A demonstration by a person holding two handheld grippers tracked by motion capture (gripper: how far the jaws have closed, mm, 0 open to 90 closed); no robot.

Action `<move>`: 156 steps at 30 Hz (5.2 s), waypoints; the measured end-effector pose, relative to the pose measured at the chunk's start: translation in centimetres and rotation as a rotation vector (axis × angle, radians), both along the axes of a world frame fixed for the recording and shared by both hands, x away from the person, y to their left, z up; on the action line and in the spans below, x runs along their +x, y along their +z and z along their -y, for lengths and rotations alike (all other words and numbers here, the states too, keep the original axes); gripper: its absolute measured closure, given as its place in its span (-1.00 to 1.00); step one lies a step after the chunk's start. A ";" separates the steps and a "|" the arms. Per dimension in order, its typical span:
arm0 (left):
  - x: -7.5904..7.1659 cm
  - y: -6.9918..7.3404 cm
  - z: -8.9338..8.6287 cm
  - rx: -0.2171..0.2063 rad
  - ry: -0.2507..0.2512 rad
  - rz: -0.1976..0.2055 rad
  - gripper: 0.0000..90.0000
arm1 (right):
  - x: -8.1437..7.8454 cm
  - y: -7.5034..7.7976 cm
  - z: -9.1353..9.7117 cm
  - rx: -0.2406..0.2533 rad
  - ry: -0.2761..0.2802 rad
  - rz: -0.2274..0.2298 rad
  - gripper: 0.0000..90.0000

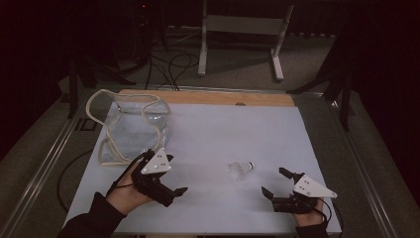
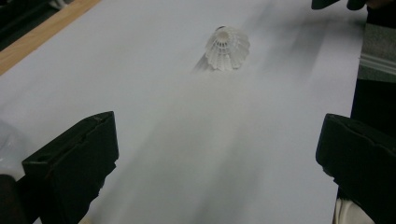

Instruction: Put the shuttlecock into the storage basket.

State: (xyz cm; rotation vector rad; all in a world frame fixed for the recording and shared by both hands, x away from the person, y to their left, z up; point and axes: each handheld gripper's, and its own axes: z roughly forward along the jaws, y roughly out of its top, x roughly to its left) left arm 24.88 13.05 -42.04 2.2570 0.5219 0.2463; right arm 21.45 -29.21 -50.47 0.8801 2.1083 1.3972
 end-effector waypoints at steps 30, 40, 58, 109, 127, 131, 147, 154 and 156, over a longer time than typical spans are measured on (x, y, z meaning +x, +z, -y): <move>4.1 -0.4 8.1 0.083 -0.167 -0.039 -1.00 | 0.0 -0.1 0.0 0.000 0.008 0.000 -0.78; 5.1 -1.2 10.2 0.093 -0.210 -0.043 -1.00 | 0.1 -0.1 0.0 0.000 0.010 -0.002 -0.78; 7.2 -3.6 13.0 0.117 -0.227 -0.065 -0.99 | 0.0 -0.1 0.1 0.009 0.009 -0.005 -0.78; 10.9 -9.6 17.8 0.219 -0.172 -0.170 0.51 | 0.2 -0.3 0.1 0.006 0.013 -0.027 -0.77; 10.8 -10.0 19.4 0.272 -0.157 -0.181 0.99 | 0.2 -0.4 0.0 0.002 0.011 -0.035 -0.77; 10.7 -9.8 19.4 0.277 -0.159 -0.178 1.00 | 0.2 -0.4 0.0 0.000 0.010 -0.034 -0.77; 9.9 -8.3 19.2 0.301 -0.190 -0.181 1.00 | 0.3 -0.5 -0.1 -0.002 0.013 -0.035 -0.77; 9.6 -7.3 18.7 0.304 -0.194 -0.192 1.00 | 0.3 -0.4 -0.1 -0.004 0.011 -0.034 -0.77; 9.5 -6.9 18.5 0.306 -0.193 -0.192 1.00 | 0.3 -0.4 -0.1 -0.003 0.010 -0.034 -0.77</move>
